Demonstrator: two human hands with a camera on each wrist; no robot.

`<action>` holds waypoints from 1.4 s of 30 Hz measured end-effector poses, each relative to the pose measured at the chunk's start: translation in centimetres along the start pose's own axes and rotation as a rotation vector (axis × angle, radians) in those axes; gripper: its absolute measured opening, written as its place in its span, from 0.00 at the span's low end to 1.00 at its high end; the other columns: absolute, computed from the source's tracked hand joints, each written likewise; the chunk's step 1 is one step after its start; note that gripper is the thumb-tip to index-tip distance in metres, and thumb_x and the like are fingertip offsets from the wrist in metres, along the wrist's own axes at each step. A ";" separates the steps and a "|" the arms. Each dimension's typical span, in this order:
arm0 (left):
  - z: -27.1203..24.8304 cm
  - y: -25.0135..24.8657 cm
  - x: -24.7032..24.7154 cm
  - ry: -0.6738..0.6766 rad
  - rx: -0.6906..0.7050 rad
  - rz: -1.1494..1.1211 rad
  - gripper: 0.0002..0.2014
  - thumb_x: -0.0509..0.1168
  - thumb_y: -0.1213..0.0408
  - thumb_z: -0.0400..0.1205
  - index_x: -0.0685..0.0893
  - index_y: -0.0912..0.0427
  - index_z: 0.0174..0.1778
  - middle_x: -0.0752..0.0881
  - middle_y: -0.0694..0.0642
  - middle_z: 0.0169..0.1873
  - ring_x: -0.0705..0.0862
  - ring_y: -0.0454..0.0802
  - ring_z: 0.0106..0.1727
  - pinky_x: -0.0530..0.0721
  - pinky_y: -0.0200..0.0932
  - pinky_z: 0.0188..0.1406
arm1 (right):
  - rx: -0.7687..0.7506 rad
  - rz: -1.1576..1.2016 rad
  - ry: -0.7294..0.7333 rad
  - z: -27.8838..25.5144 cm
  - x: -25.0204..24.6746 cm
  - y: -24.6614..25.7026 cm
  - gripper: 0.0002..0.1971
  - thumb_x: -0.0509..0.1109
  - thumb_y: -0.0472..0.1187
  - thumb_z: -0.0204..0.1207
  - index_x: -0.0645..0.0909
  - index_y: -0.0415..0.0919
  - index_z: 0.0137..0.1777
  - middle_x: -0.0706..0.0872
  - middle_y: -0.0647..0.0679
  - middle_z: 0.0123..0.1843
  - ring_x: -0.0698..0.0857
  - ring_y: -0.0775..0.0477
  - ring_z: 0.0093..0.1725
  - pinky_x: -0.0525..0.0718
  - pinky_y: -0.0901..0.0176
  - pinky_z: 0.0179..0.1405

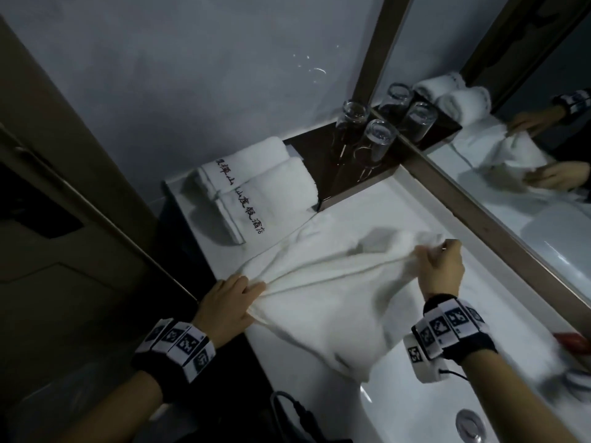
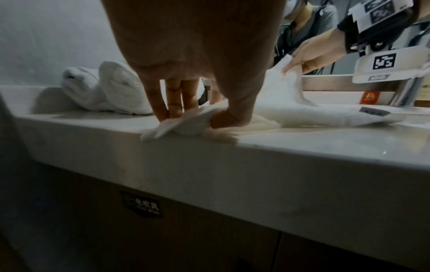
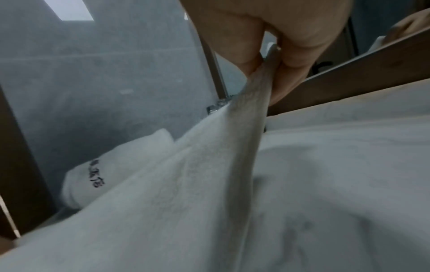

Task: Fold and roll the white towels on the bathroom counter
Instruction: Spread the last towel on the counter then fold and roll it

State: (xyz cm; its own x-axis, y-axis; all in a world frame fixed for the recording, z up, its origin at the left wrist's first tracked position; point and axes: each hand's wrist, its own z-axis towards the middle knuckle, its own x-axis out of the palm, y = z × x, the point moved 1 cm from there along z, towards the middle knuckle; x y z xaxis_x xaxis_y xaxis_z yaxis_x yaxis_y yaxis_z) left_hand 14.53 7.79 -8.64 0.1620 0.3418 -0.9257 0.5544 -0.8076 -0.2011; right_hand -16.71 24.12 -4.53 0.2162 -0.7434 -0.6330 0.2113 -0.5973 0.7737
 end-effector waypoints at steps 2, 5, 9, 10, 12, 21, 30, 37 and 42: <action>-0.3 0.2 0.4 -0.003 -0.018 -0.027 0.30 0.59 0.57 0.77 0.62 0.51 0.77 0.74 0.55 0.62 0.70 0.51 0.67 0.69 0.45 0.65 | 0.037 -0.007 0.016 0.4 0.0 -0.5 0.17 0.68 0.34 0.75 0.68 0.30 0.61 0.81 0.28 0.55 0.81 0.31 0.55 0.74 0.53 0.50; -0.7 0.2 0.7 -0.031 -0.021 -0.101 0.25 0.57 0.57 0.80 0.66 0.50 0.74 0.76 0.55 0.59 0.72 0.51 0.65 0.71 0.45 0.64 | -0.039 -0.103 0.091 -1.3 0.7 -0.3 0.30 0.72 0.32 0.73 0.63 0.28 0.71 0.70 0.27 0.67 0.75 0.32 0.61 0.69 0.58 0.60; -1.2 -0.8 0.1 -0.109 0.032 -0.194 0.31 0.41 0.48 0.75 0.75 0.57 0.66 0.81 0.59 0.53 0.77 0.53 0.60 0.76 0.45 0.60 | -0.369 -0.236 0.265 -6.9 2.5 0.4 0.29 0.76 0.38 0.70 0.71 0.29 0.68 0.71 0.30 0.64 0.73 0.31 0.62 0.69 0.54 0.66; -1.2 -1.2 0.0 -0.089 0.055 -0.246 0.36 0.38 0.45 0.71 0.78 0.61 0.63 0.82 0.62 0.52 0.79 0.55 0.59 0.77 0.46 0.59 | -0.436 -0.272 0.335 -8.3 3.1 0.4 0.27 0.76 0.43 0.70 0.74 0.33 0.67 0.73 0.33 0.64 0.76 0.33 0.62 0.72 0.50 0.65; -1.3 -1.8 -0.1 -0.011 0.071 -0.289 0.32 0.43 0.41 0.74 0.80 0.60 0.55 0.84 0.62 0.50 0.81 0.56 0.56 0.79 0.45 0.54 | -0.455 -0.356 0.422 -10.0 4.0 0.2 0.27 0.73 0.52 0.72 0.75 0.44 0.69 0.73 0.43 0.70 0.75 0.42 0.68 0.69 0.45 0.69; 4.6 -3.2 -4.5 -0.038 0.104 -0.240 0.14 0.57 0.55 0.82 0.84 0.59 0.42 0.86 0.58 0.47 0.84 0.56 0.52 0.78 0.45 0.48 | -0.063 -0.271 0.360 -7.7 4.8 -1.0 0.38 0.70 0.53 0.73 0.55 0.50 0.79 0.56 0.43 0.80 0.65 0.38 0.76 0.60 0.37 0.76; 12.1 -5.8 -1.8 0.118 0.373 0.089 0.30 0.48 0.51 0.86 0.44 0.51 0.81 0.42 0.52 0.83 0.42 0.47 0.83 0.43 0.46 0.82 | -0.128 -0.521 0.665 -4.2 3.7 -4.2 0.54 0.71 0.59 0.70 0.35 0.44 0.81 0.37 0.51 0.84 0.40 0.53 0.83 0.37 0.48 0.81; 13.5 -2.9 -1.2 0.031 0.118 0.243 0.35 0.47 0.43 0.83 0.37 0.50 0.80 0.41 0.51 0.83 0.45 0.48 0.83 0.44 0.49 0.81 | -0.183 -0.570 0.794 -1.6 0.8 -3.8 0.53 0.74 0.51 0.71 0.35 0.47 0.81 0.38 0.51 0.84 0.40 0.51 0.83 0.36 0.51 0.81; 12.8 -3.0 -0.9 -0.036 0.047 0.140 0.34 0.51 0.45 0.83 0.41 0.48 0.80 0.44 0.49 0.83 0.45 0.47 0.83 0.42 0.49 0.82 | -0.172 -0.650 0.806 -0.9 0.4 -3.4 0.50 0.72 0.45 0.73 0.36 0.47 0.81 0.39 0.51 0.84 0.39 0.48 0.83 0.36 0.50 0.81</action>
State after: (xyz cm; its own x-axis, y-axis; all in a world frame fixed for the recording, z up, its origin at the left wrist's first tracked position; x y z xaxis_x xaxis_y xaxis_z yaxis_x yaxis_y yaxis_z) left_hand 2.32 3.74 -11.34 0.2052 0.2080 -0.9564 0.4897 -0.8679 -0.0837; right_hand -16.45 26.11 -7.43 0.5702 0.1639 -0.8050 0.6332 -0.7120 0.3035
